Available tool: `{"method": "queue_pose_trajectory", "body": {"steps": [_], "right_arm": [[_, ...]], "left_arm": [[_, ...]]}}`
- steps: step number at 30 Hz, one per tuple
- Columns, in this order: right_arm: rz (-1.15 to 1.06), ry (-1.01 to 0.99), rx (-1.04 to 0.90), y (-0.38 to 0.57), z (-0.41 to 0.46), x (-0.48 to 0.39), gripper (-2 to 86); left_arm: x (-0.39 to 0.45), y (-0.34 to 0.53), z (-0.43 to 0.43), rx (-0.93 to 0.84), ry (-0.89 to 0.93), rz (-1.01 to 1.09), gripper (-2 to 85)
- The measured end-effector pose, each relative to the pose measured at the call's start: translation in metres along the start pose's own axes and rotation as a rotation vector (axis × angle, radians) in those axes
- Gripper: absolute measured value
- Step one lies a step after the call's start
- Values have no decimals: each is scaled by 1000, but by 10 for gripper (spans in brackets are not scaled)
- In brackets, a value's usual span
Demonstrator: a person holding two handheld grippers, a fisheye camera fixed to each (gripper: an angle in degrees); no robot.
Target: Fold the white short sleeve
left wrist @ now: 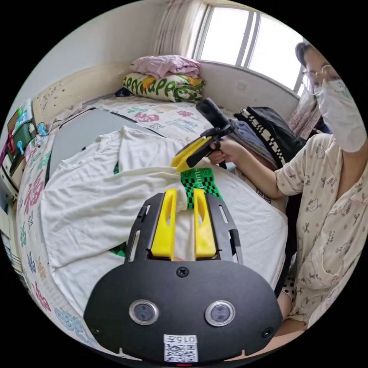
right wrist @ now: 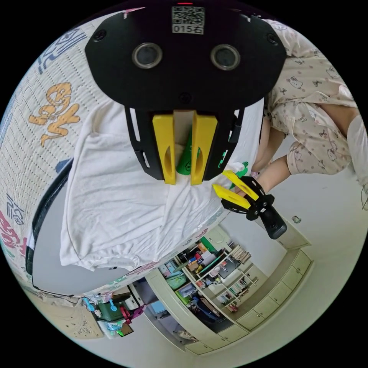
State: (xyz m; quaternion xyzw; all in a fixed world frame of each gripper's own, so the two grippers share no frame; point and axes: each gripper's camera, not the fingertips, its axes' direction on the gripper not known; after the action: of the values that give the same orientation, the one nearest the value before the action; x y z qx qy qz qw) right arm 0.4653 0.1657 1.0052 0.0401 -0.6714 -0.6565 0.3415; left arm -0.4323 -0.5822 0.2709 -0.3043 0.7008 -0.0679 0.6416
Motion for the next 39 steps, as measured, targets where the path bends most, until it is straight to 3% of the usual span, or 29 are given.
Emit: {"method": "queue_pose_trajectory", "body": {"steps": [11, 16, 24, 27, 33, 35, 39], "right_arm": [[16, 82, 15, 21, -7, -12, -2], [18, 158, -24, 30, -1, -20, -2], [3, 83, 0, 53, -10, -17, 3], [-32, 26, 78, 68, -31, -16, 11], [-25, -124, 486, 123, -98, 11, 63], [0, -87, 637, 148, -110, 22, 77], [28, 80, 728, 165, -101, 24, 97]], "left_arm": [[1, -1, 55, -178, -62, 73, 29], [-16, 11, 68, -162, -18, 2, 28], [-64, 30, 61, -77, 116, -117, 41], [-106, 39, 28, 31, 30, -195, 45], [-220, 53, 6, 111, -205, -337, 84], [-260, 60, 9, 142, -228, -388, 87], [-343, 83, 33, 168, -319, -488, 96]]}}
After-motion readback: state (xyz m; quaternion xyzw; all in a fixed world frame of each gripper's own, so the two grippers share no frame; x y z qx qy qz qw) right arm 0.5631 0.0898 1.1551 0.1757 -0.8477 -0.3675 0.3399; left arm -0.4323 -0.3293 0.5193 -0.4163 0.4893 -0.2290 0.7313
